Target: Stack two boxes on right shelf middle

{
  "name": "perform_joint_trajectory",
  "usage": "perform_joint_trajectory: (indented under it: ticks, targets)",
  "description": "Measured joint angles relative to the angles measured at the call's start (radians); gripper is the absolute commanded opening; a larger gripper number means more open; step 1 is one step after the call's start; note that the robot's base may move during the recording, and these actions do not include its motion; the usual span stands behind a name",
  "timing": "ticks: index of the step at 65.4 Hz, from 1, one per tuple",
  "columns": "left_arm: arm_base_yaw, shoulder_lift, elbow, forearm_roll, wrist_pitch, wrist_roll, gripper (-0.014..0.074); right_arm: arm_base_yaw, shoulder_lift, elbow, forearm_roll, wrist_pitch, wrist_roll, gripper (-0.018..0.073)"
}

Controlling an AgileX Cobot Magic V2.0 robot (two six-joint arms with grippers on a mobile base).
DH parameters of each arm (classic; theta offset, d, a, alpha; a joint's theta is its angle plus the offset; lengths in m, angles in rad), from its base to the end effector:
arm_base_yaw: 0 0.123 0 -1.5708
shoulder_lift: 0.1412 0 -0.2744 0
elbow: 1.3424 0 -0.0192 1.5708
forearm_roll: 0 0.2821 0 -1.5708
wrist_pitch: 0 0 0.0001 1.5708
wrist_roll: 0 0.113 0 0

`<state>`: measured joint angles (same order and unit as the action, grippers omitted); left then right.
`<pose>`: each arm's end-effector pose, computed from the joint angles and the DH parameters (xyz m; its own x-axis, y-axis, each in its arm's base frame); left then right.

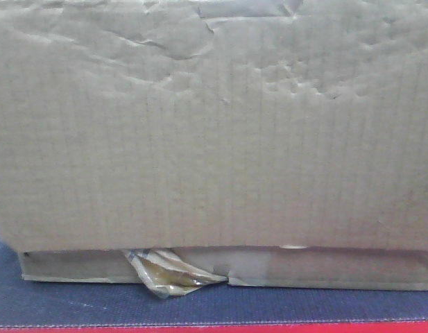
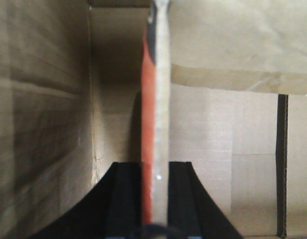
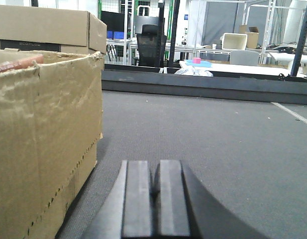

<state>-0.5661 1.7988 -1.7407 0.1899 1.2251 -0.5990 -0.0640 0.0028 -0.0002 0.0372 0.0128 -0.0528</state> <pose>0.3667 -0.2092 0.3030 -0.9148 -0.0121 -0.4037 0.0076 0.9989 -0.0471 0.1204 -0.0077 0.2134 0.0706 -0.0202 -0.9973 0.0646 0.9978 -0.0156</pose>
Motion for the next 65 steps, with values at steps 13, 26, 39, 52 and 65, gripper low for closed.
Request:
perform_joint_trajectory:
  ticks: [13,26,39,52,65]
  targets:
    - [0.0,0.004,0.0,-0.002,-0.002,-0.002,-0.0031,0.0,0.0,0.0,0.0,0.0,0.0,-0.016]
    - [0.0,0.004,0.0,-0.005,-0.006,-0.002,0.0262,0.0,0.0,0.0,0.0,0.0,0.0,-0.016]
    - [0.0,0.004,-0.006,-0.014,-0.017,-0.002,0.0342,0.0,0.0,0.0,0.0,0.0,0.0,-0.016]
    - [0.0,-0.008,-0.066,-0.017,-0.021,-0.002,0.034,0.0,0.0,0.0,0.0,0.0,0.0,-0.016]
    - [0.0,-0.077,-0.165,-0.011,-0.013,0.03,0.034,0.0,0.0,0.0,0.0,0.0,0.0,-0.016]
